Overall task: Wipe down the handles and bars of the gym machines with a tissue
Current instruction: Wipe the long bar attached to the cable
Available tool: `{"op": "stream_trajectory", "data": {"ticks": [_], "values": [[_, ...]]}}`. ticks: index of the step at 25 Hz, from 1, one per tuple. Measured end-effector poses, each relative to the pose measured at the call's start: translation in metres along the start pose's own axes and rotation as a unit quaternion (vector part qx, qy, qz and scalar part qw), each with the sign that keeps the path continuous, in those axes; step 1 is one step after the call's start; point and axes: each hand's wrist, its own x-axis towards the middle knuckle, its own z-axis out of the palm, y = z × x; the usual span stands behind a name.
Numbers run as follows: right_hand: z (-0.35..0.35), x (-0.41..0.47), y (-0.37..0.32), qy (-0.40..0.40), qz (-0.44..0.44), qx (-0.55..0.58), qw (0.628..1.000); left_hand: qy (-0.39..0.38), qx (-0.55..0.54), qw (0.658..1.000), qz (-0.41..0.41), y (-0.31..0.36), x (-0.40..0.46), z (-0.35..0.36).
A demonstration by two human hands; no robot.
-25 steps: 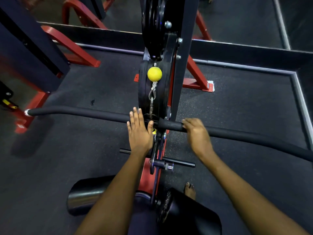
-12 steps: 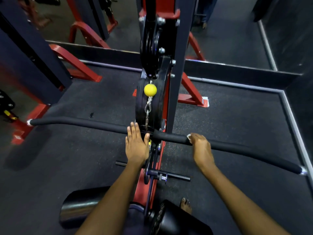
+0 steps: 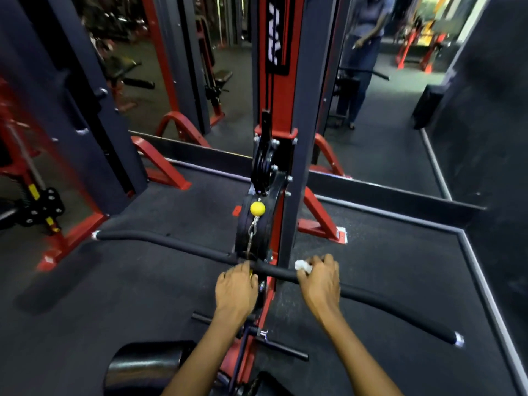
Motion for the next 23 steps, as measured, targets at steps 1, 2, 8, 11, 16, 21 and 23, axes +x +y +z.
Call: {"op": "stream_trajectory", "data": {"ticks": [1, 2, 8, 11, 16, 21, 23], "values": [[-0.010, -0.012, -0.003, -0.001, -0.017, 0.004, 1.000, 0.015, 0.006, 1.000, -0.004, 0.004, -0.011, -0.011], [-0.019, -0.024, -0.006, -0.011, -0.036, -0.001, 0.999, 0.025, 0.006, 1.000, -0.015, 0.007, -0.023, -0.020], [-0.043, -0.066, -0.028, -0.018, -0.139, 0.011, 0.990, 0.061, 0.010, 0.994, -0.086, 0.014, -0.093, -0.058], [-0.050, -0.092, -0.038, -0.048, -0.224, -0.021, 0.973, 0.089, 0.018, 0.985, -0.146, 0.009, -0.142, -0.068], [-0.046, -0.165, -0.057, -0.153, -0.365, -0.022, 0.918, 0.119, 0.019, 0.954, -0.276, -0.002, -0.248, -0.080], [-0.043, -0.302, -0.089, -0.281, -0.470, 0.018, 0.836, 0.148, 0.029, 0.887, -0.437, -0.020, -0.402, -0.089], [-0.045, -0.367, -0.097, -0.326, -0.517, 0.019, 0.792, 0.154, 0.029, 0.846, -0.509, -0.025, -0.470, -0.095]]}}
